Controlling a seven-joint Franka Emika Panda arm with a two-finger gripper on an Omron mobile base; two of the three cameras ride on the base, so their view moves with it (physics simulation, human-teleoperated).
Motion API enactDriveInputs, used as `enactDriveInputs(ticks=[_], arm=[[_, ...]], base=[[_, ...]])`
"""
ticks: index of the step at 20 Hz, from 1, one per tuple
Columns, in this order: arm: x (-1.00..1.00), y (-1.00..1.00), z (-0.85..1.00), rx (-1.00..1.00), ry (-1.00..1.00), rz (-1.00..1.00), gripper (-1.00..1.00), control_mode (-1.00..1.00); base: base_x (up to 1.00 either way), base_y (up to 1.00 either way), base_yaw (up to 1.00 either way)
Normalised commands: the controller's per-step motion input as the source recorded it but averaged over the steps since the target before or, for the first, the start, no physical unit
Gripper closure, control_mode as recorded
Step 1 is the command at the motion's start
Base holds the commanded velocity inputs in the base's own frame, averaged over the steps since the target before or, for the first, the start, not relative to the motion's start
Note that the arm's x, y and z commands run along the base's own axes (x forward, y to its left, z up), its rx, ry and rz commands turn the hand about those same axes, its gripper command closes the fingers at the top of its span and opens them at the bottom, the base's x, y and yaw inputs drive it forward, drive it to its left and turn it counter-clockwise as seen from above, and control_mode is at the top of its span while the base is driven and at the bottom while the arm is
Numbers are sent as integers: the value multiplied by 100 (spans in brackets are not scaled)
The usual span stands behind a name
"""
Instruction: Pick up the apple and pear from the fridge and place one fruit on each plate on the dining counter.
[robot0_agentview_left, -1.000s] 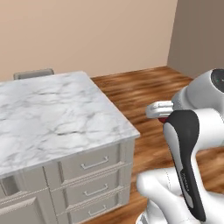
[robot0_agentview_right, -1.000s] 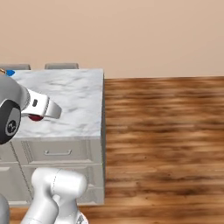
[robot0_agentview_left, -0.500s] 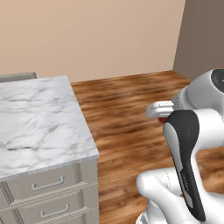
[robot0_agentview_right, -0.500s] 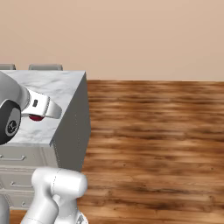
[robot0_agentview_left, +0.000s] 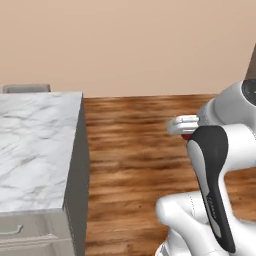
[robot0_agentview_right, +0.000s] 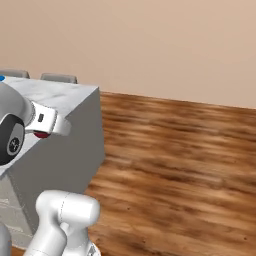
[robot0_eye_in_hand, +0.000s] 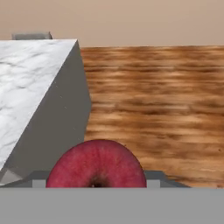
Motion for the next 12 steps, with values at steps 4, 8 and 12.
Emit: enactDriveInputs(ticks=[4, 8, 12], arm=[[0, 0, 0, 0, 0, 0, 100, 100], [0, 0, 0, 0, 0, 0, 100, 100], [0, 0, 0, 0, 0, 0, 100, 100]], base=[[83, -100, 42], [90, -100, 41], [82, -100, 46]])
